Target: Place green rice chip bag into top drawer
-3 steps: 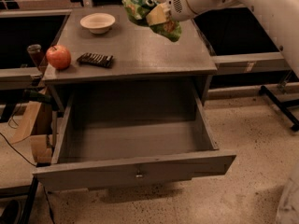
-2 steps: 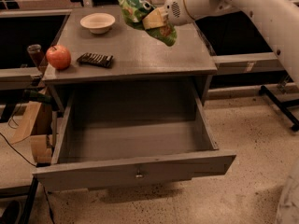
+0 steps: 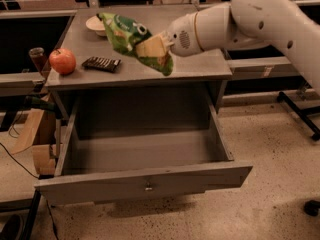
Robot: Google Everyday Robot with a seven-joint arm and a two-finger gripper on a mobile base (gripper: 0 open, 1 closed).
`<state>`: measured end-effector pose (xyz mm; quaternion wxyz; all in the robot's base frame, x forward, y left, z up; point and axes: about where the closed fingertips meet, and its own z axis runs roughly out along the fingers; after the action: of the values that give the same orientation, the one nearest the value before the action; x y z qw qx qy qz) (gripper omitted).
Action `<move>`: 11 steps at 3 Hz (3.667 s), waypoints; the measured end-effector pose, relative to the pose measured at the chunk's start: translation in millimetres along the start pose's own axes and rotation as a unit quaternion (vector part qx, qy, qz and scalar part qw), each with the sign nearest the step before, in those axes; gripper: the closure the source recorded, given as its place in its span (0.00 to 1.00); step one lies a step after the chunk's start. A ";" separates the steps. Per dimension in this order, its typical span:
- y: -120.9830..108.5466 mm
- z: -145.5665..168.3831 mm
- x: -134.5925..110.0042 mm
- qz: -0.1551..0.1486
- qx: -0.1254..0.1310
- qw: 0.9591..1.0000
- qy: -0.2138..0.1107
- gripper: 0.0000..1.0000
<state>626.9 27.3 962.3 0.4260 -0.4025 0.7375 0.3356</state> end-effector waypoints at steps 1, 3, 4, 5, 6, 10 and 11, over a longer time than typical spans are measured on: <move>53.2 5.6 52.9 -0.010 -0.043 0.997 0.066 1.00; 12.9 -8.3 169.9 0.058 0.027 0.975 0.213 1.00; -8.2 -16.2 221.6 0.106 0.048 0.959 0.260 1.00; -13.1 -17.0 259.2 0.142 0.037 0.945 0.291 1.00; -15.7 -17.7 285.2 0.171 0.022 0.933 0.315 1.00; -15.4 -21.6 295.1 0.181 -0.006 0.927 0.328 0.13; -15.5 -19.9 285.0 0.170 -0.009 0.931 0.322 0.00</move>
Offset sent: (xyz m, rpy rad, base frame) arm -0.0811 -0.0598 -0.1560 -0.4305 0.2863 -0.0258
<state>544.1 -84.1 712.1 0.0987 -0.3616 0.8893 0.2619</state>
